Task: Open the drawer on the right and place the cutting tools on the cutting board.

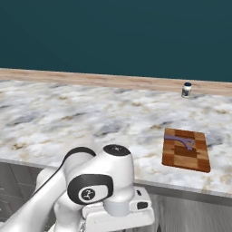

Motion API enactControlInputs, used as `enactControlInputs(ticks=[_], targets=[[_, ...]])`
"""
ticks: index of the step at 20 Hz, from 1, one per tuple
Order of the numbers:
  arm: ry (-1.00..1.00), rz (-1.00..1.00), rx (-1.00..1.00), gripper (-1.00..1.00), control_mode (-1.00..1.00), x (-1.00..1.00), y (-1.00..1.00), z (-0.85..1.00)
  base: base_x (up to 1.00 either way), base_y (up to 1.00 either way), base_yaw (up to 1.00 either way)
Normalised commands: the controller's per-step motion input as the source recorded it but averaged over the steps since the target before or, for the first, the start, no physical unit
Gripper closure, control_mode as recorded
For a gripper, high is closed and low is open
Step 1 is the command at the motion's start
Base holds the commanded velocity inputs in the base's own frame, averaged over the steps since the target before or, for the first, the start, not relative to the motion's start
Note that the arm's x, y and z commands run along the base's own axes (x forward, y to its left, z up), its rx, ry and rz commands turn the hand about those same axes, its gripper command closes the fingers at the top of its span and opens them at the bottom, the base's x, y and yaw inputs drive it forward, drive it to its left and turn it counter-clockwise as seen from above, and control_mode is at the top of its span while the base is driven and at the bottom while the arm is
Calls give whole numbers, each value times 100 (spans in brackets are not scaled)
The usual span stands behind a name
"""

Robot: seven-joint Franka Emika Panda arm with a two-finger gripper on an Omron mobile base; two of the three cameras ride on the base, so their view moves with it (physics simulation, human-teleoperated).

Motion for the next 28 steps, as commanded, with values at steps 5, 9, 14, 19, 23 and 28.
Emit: enactControlInputs(ticks=[5, 9, 14, 19, 23, 28], targets=[[0, -16, 2, -100, -100, 0, 28, -8, 0, 0, 0], [0, -19, 0, -100, -100, 0, 8, -12, 0, 0, 0], [0, -14, 0, -100, -100, -13, 0, -21, 0, 0, 0], [-2, -4, 0, -100, -100, -6, 1, -25, 0, 0, 0], [-2, 0, 0, -100, -100, 0, 4, -23, 0, 0, 0], [0, 0, -2, -100, -100, 0, 4, -23, 0, 0, 0]])
